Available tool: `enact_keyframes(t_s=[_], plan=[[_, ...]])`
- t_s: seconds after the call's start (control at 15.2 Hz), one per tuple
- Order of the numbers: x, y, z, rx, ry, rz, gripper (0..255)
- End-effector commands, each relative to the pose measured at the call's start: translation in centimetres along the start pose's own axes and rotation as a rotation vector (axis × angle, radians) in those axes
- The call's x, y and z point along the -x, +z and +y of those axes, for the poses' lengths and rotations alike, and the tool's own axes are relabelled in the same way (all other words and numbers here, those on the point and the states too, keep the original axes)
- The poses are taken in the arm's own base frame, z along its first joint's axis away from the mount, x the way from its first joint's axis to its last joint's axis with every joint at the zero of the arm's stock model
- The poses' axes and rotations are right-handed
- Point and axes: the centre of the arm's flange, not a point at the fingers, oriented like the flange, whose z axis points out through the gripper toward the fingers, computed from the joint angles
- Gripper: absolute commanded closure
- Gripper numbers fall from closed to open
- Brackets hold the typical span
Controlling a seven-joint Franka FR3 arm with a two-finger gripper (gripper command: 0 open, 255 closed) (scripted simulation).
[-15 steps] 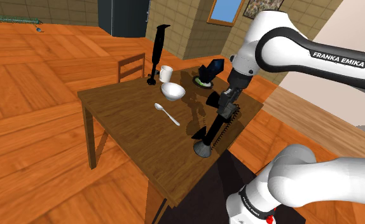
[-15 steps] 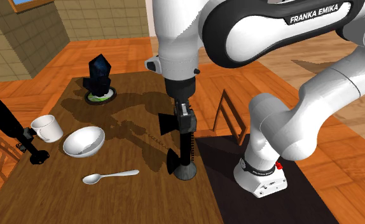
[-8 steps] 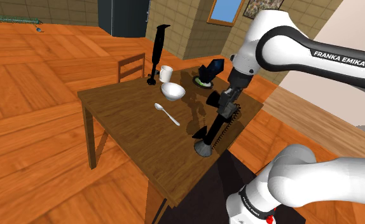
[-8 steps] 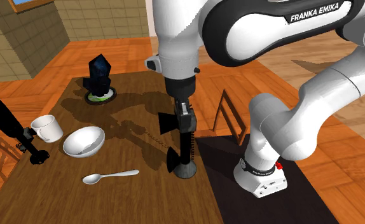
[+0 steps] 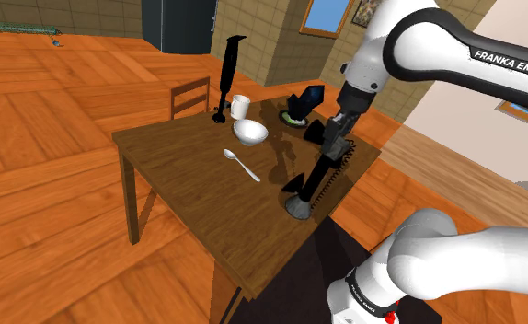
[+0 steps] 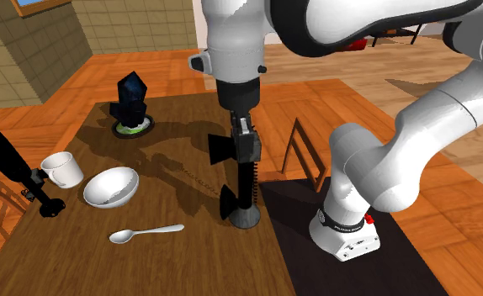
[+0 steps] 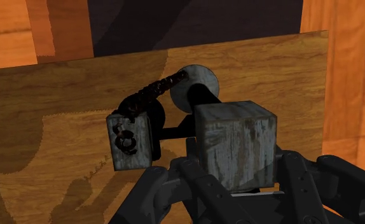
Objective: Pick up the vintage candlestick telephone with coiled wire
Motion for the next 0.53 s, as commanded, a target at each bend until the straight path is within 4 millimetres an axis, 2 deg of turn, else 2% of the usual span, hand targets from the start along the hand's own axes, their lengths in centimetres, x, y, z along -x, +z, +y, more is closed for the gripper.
enact_keyframes(t_s=[0.0, 0.33, 0.46], plan=[[0.0, -1.1, 0.0, 0.0, 0.0, 0.001, 255], [0.2, -3.8, 0.0, 0.0, 0.0, 0.001, 255], [0.2, -3.8, 0.0, 0.0, 0.0, 0.001, 255]])
